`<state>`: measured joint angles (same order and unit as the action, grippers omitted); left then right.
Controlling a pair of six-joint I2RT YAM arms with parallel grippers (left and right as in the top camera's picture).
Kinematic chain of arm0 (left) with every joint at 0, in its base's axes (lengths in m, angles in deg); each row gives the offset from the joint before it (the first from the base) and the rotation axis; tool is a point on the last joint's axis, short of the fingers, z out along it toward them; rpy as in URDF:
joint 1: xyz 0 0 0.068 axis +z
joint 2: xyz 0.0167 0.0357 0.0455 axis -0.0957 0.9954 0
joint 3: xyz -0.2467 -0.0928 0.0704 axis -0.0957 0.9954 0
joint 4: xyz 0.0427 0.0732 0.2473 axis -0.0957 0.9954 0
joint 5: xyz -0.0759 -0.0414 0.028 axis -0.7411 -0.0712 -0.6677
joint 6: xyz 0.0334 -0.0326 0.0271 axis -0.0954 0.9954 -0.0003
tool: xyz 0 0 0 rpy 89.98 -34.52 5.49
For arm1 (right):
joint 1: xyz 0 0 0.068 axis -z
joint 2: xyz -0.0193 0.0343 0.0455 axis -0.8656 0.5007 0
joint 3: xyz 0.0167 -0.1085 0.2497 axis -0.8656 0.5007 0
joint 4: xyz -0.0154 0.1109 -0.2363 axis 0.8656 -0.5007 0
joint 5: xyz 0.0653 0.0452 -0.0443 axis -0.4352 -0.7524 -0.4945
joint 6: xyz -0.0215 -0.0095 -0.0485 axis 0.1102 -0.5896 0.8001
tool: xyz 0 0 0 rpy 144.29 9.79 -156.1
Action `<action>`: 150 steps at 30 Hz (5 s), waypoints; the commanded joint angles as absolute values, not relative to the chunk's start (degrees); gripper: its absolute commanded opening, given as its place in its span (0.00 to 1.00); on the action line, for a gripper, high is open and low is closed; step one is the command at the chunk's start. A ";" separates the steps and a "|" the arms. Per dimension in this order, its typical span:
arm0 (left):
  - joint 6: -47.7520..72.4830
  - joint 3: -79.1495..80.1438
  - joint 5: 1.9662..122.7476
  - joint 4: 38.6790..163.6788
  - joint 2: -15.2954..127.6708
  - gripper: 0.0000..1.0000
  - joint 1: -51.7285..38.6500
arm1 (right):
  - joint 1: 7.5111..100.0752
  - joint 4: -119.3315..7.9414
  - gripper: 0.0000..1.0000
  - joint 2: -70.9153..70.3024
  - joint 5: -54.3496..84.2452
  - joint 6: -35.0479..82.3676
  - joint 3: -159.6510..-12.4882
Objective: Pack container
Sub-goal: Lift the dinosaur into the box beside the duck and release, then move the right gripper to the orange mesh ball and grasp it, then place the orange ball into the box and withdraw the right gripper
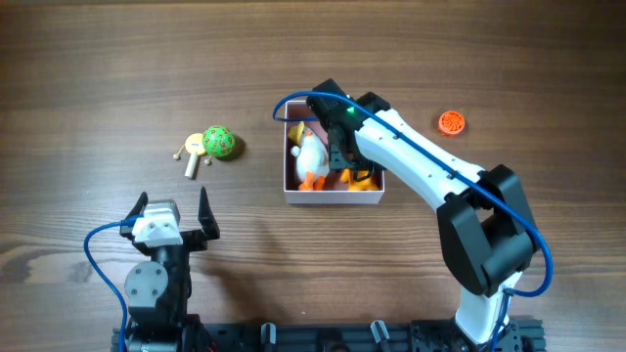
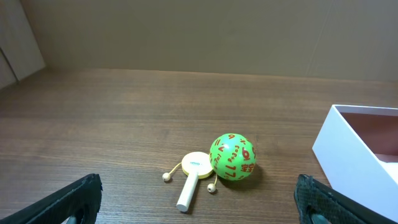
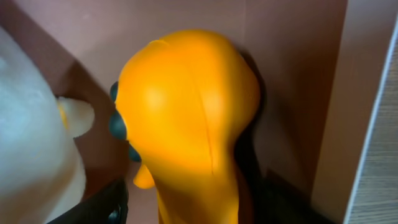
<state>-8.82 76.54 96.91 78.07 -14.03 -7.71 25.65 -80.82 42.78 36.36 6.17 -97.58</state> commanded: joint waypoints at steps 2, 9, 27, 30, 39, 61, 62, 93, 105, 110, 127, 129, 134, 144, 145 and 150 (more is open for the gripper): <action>-9.74 76.95 95.99 77.87 -14.55 1.00 -7.40 | 25.91 -84.43 0.68 39.13 37.60 10.13 -107.06; -9.74 76.95 95.99 77.87 -14.55 1.00 -7.40 | 30.50 -89.72 0.84 28.62 37.62 10.61 -116.72; -9.74 76.95 95.99 77.87 -14.55 1.00 -7.40 | 59.47 -85.06 0.97 36.27 28.90 21.19 -108.44; -9.74 76.95 95.99 77.87 -14.55 1.00 -7.40 | 59.51 -84.03 0.97 41.41 28.93 22.85 -108.44; -9.74 76.95 95.99 77.87 -14.55 1.00 -7.40 | 59.51 -81.21 1.00 51.96 28.93 28.32 -108.44; -9.74 76.95 95.99 77.85 -14.55 1.00 -7.40 | 59.55 -72.40 0.81 52.27 28.90 31.59 -101.69; -9.74 76.95 95.99 77.87 -14.55 1.00 -7.40 | 59.55 -72.25 0.81 52.27 28.90 31.59 -101.69; -9.74 76.95 95.99 77.87 -14.55 1.00 -7.40 | 61.10 -64.95 0.76 52.27 24.40 34.94 -97.01; -9.74 76.95 95.99 77.87 -14.55 1.00 -7.40 | 61.39 -65.48 0.54 52.25 24.60 36.03 -97.03; -9.74 76.95 95.99 77.87 -14.55 1.00 -7.40 | 61.39 -65.67 0.47 51.70 24.60 36.01 -97.47; -9.74 76.95 95.99 77.87 -14.55 1.00 -7.40 | 47.66 -70.37 0.49 29.34 23.11 35.83 -99.00; -9.74 76.95 95.99 77.85 -14.55 1.00 -7.40 | 42.90 -70.94 0.48 27.66 23.11 35.35 -99.00; -9.74 76.95 95.99 77.87 -14.55 1.00 -7.40 | 32.95 -70.59 0.49 27.42 23.16 33.65 -98.91; -9.74 76.95 95.99 77.87 -14.55 1.00 -7.40 | 26.11 -65.32 0.49 33.56 25.91 30.02 -97.62; -9.74 76.95 95.99 77.87 -14.55 1.00 -7.40 | 26.11 -64.67 0.49 34.72 25.95 30.02 -97.16; -9.74 76.95 95.99 77.87 -14.55 1.00 -7.40 | 26.11 -62.33 0.49 40.45 27.46 27.77 -96.94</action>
<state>-8.80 76.54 96.91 78.07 -14.03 -7.71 26.20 -63.14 37.19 24.90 31.13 -97.60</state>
